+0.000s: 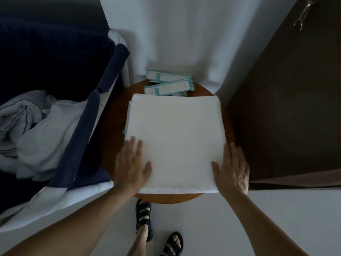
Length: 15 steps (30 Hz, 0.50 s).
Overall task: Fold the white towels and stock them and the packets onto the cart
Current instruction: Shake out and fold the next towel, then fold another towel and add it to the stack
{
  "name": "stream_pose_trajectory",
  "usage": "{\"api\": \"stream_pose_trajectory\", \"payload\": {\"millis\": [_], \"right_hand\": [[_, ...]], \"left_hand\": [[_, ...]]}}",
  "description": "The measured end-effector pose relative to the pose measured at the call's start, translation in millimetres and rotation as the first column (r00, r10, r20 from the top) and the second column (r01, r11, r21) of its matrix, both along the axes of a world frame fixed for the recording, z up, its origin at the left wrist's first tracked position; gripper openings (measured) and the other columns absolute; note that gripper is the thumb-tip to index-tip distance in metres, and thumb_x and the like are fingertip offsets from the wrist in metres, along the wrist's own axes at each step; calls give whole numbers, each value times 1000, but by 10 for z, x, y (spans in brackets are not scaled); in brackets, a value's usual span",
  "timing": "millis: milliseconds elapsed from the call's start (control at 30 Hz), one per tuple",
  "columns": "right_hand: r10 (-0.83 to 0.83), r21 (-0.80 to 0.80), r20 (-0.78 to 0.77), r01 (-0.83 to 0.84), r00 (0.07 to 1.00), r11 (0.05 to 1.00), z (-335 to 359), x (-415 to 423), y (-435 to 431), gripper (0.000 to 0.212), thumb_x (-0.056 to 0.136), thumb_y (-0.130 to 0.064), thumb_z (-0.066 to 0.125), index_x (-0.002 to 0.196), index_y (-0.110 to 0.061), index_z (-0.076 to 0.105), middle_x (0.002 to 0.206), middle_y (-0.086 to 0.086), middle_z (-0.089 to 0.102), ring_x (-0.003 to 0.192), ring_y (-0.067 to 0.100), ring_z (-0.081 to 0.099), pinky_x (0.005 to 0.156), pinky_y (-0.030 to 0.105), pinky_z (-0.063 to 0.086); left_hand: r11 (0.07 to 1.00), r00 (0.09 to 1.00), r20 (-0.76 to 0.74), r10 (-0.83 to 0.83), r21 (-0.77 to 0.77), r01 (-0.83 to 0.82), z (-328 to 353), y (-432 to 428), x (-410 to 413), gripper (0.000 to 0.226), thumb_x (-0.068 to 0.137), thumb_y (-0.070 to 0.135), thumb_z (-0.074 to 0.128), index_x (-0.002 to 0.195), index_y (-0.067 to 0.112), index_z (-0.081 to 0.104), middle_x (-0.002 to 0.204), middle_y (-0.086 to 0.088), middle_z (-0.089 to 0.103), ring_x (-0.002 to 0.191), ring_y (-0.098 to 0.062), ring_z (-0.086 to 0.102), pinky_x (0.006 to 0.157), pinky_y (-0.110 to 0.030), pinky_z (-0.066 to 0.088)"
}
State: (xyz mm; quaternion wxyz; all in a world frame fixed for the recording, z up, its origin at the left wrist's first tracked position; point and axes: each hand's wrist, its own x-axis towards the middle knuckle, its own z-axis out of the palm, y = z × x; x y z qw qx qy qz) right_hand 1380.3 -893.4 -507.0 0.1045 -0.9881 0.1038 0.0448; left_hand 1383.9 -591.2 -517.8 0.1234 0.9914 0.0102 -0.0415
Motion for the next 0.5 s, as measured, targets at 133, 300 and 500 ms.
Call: {"api": "stream_pose_trajectory", "payload": {"millis": [133,300,500], "right_hand": [[291,-83,-135,-303,947,949,-33,-15,246,70,98,-66,9,151,-36,-26,164,0,-24,150,25,-25,122,49,-6],[292,-91,-343,-341,893,936,-145,-15,262,75,78,-71,-25,142,-35,-36,158,-1,-34,150,27,-25,123,54,-5],[315,-80,-233,-341,920,937,398,83,510,86,74,-76,-26,148,-32,-30,156,-1,-38,148,26,-28,120,54,-10]], "left_hand": [[958,919,-298,-258,49,284,-68,-126,-72,84,82,72,-14,153,28,-20,159,-2,-33,144,-21,-35,120,-44,-14],[947,844,-474,-251,59,315,-69,-102,42,92,74,78,-11,153,32,-22,158,0,-35,145,-22,-33,119,-49,-15],[961,940,-247,-237,83,265,606,8,135,82,87,72,0,155,28,-15,162,1,-25,149,-23,-25,120,-49,-5]]}}
